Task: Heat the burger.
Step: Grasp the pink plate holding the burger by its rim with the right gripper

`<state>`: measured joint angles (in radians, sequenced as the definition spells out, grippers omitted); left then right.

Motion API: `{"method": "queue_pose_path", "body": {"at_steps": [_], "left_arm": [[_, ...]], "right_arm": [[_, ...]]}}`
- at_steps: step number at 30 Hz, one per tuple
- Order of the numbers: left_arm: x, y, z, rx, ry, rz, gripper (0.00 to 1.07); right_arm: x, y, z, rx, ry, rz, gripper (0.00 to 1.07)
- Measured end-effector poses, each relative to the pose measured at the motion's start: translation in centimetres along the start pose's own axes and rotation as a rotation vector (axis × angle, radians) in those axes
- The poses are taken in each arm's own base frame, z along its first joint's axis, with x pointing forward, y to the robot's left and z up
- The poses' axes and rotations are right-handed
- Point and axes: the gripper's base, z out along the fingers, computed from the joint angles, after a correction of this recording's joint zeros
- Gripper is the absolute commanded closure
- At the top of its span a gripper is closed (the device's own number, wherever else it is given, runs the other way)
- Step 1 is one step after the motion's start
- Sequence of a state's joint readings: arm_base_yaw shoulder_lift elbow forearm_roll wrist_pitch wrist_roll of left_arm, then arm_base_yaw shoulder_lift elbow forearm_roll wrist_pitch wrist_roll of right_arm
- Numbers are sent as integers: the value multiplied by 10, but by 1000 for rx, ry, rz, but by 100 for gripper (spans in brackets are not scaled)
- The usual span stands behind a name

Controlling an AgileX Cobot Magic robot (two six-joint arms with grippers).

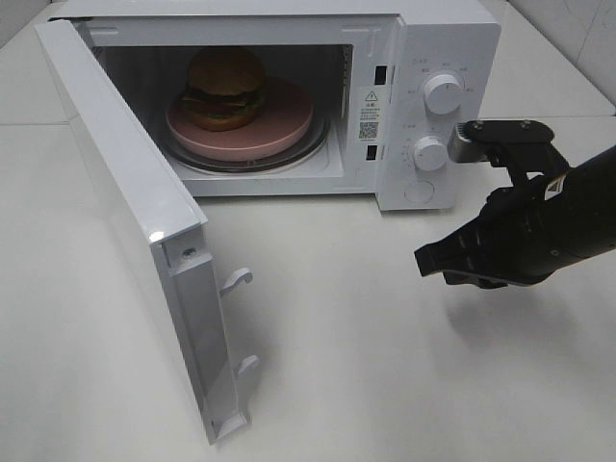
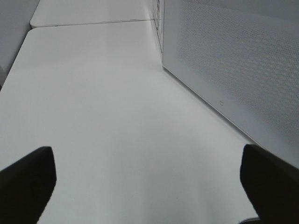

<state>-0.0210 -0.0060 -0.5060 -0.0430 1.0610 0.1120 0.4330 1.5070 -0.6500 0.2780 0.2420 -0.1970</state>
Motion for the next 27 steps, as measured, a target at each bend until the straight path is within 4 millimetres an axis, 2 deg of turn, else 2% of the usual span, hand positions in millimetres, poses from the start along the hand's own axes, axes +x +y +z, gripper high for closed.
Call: {"method": "queue_pose_path", "body": {"at_steps": [1, 3, 4, 5, 6, 7, 8, 9, 11, 21, 23, 24, 25, 26, 27], "left_arm": [[0, 0, 0, 0, 0, 0, 2], [0, 0, 0, 0, 0, 0, 2], [0, 0, 0, 0, 0, 0, 2], [0, 0, 0, 0, 0, 0, 2], [0, 0, 0, 0, 0, 0, 2], [0, 0, 0, 0, 0, 0, 2], [0, 0, 0, 0, 0, 0, 2], [0, 0, 0, 0, 0, 0, 2], [0, 0, 0, 0, 0, 0, 2], [0, 0, 0, 0, 0, 0, 2], [0, 0, 0, 0, 0, 0, 2], [0, 0, 0, 0, 0, 0, 2], [0, 0, 0, 0, 0, 0, 2], [0, 0, 0, 0, 0, 0, 2], [0, 0, 0, 0, 0, 0, 2]], "right_arm": [[0, 0, -1, -3, 8, -23, 87], [-5, 1, -3, -9, 7, -69, 66], [-5, 1, -3, -9, 7, -69, 66], [-9, 2, -4, -13, 8, -113, 48], [-9, 2, -4, -13, 8, -113, 48], [-10, 3, -6, -17, 13, -147, 38], [-12, 4, -8, -31, 37, -232, 21], [-12, 4, -8, -31, 37, -232, 21], [-17, 7, -13, -66, 79, -366, 6], [-33, 14, -22, -151, 142, -621, 7], [-37, 17, -26, -179, 144, -772, 8], [-37, 17, -26, -179, 144, -772, 8], [-40, 20, -27, -205, 144, -918, 8], [-40, 20, -27, -205, 144, -918, 8], [-44, 25, -26, -234, 138, -1048, 8]]}}
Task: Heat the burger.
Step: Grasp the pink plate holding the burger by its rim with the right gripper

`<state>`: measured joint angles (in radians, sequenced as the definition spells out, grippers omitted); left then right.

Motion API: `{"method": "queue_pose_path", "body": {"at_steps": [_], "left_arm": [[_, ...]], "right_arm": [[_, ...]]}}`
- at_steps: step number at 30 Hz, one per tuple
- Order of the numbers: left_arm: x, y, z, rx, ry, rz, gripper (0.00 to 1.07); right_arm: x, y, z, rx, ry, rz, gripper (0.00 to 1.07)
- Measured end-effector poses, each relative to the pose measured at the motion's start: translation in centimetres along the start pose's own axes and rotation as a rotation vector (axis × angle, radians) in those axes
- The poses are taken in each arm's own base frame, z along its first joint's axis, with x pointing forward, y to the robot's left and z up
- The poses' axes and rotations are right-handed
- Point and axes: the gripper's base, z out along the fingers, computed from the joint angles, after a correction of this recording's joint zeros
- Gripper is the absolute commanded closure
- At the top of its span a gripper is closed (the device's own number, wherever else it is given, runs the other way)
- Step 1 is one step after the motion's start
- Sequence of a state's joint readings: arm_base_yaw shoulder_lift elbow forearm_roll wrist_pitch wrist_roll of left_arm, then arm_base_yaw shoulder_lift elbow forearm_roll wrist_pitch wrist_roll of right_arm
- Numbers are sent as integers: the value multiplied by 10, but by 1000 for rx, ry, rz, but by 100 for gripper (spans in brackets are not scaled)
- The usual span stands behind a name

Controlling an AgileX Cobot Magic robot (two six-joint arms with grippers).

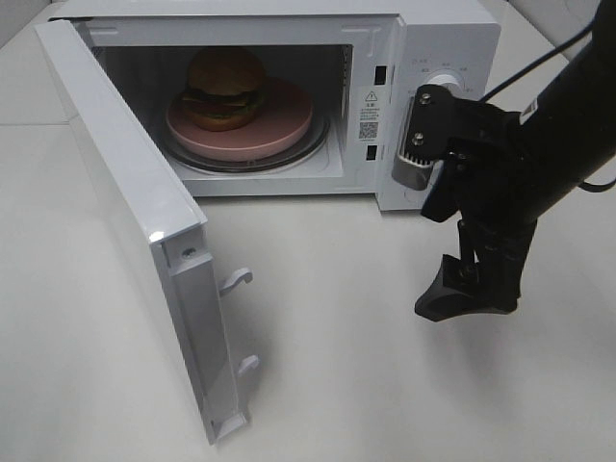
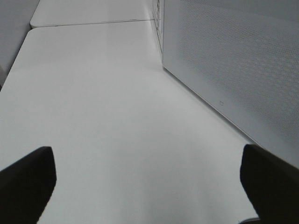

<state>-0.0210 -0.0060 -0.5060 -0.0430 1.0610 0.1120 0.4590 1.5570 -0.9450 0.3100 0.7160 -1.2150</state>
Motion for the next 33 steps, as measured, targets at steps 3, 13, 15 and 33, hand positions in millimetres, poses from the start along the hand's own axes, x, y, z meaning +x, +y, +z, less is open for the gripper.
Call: {"method": "queue_pose_path", "body": {"at_steps": [3, 13, 15, 33], "left_arm": [[0, 0, 0, 0, 0, 0, 2], [0, 0, 0, 0, 0, 0, 2], [0, 0, 0, 0, 0, 0, 2], [0, 0, 0, 0, 0, 0, 2]], "right_arm": [[-10, -2, 4, -22, -1, -127, 9], [-59, -20, 22, -57, -11, -326, 11], [-69, -24, 25, -66, -11, -362, 11], [-126, -66, 55, -33, -17, -523, 25]]}}
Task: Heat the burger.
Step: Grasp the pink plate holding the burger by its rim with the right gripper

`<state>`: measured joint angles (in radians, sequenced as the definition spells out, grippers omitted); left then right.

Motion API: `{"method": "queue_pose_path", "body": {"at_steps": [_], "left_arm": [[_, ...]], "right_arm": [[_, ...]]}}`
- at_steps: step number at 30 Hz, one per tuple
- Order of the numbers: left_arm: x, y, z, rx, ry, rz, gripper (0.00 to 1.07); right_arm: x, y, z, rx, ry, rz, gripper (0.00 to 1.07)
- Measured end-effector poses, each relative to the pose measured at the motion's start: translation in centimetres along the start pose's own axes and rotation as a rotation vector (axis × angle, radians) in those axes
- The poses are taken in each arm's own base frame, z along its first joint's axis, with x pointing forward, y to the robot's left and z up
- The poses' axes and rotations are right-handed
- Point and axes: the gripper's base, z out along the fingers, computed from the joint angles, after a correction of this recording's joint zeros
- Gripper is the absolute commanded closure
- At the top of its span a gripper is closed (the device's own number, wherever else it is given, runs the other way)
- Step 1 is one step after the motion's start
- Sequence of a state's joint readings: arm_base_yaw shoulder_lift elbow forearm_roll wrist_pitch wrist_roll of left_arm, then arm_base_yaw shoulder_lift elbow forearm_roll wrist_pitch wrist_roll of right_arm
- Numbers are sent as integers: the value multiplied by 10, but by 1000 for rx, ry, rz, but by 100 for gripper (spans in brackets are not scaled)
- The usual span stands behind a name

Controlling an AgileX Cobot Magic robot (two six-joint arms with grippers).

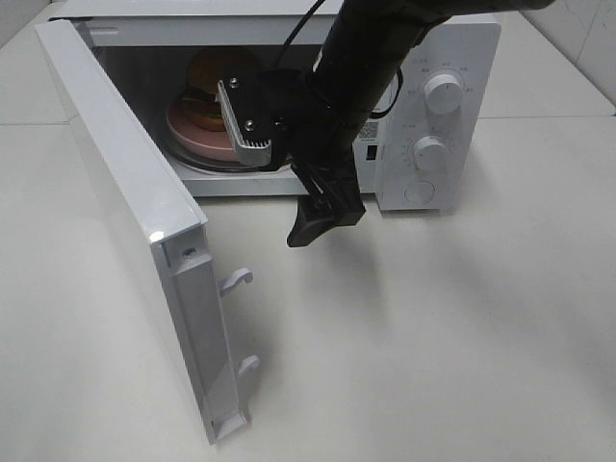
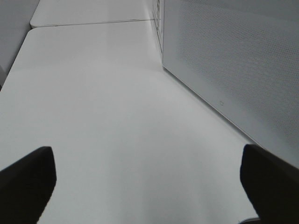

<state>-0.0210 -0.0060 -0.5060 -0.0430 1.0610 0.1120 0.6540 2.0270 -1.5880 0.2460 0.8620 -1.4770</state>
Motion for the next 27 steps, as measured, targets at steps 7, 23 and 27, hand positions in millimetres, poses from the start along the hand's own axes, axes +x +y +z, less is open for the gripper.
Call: {"method": "queue_pose_path", "body": {"at_steps": [7, 23, 27], "left_arm": [[0, 0, 0, 0, 0, 0, 2], [0, 0, 0, 0, 0, 0, 2], [0, 0, 0, 0, 0, 0, 2]], "right_arm": [[-4, -24, 9, 36, -6, -7, 27], [-4, -52, 34, 35, 3, 50, 29], [-5, -58, 39, 51, -1, 50, 29]]}}
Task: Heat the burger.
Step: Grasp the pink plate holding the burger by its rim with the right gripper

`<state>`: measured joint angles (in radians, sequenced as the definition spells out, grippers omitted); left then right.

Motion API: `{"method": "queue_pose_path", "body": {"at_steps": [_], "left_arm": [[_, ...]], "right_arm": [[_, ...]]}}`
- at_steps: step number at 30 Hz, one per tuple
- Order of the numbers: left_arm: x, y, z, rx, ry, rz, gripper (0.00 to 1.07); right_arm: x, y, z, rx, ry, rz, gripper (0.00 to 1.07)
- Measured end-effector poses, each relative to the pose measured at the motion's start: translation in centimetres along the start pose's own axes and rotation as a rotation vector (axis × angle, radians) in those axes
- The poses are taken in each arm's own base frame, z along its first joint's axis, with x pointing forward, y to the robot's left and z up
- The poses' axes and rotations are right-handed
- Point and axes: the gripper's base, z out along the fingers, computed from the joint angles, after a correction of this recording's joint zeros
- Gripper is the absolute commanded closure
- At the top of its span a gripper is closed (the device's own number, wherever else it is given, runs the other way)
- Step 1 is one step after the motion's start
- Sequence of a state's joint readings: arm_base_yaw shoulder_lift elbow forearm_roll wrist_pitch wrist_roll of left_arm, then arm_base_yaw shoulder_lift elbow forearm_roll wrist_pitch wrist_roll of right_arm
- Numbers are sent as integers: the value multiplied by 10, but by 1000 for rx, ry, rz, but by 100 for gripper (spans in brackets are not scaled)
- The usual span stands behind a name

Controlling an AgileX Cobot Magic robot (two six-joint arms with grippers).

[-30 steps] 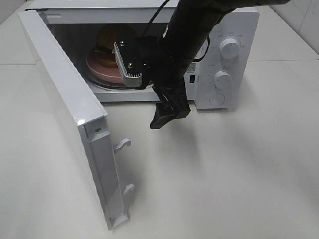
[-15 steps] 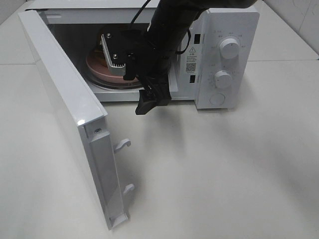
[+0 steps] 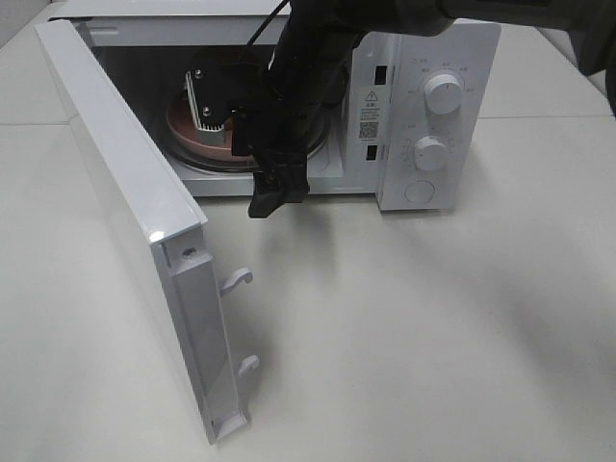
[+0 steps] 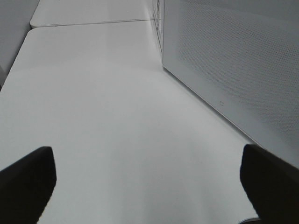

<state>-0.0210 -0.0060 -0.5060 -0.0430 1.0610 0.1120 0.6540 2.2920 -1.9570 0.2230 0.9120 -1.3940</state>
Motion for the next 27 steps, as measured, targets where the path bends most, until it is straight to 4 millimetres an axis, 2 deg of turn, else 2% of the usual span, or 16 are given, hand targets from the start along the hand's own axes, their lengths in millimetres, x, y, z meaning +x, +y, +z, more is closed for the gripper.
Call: {"method": "queue_pose_path", "body": {"at_steps": [10, 19, 27], "left_arm": [[0, 0, 0, 0, 0, 0, 2], [0, 0, 0, 0, 0, 0, 2], [0, 0, 0, 0, 0, 0, 2]], "right_arm": [[-3, -16, 6, 55, -16, 44, 31], [-2, -20, 18, 70, -20, 72, 31], [-2, -21, 17, 82, -23, 73, 31]]}}
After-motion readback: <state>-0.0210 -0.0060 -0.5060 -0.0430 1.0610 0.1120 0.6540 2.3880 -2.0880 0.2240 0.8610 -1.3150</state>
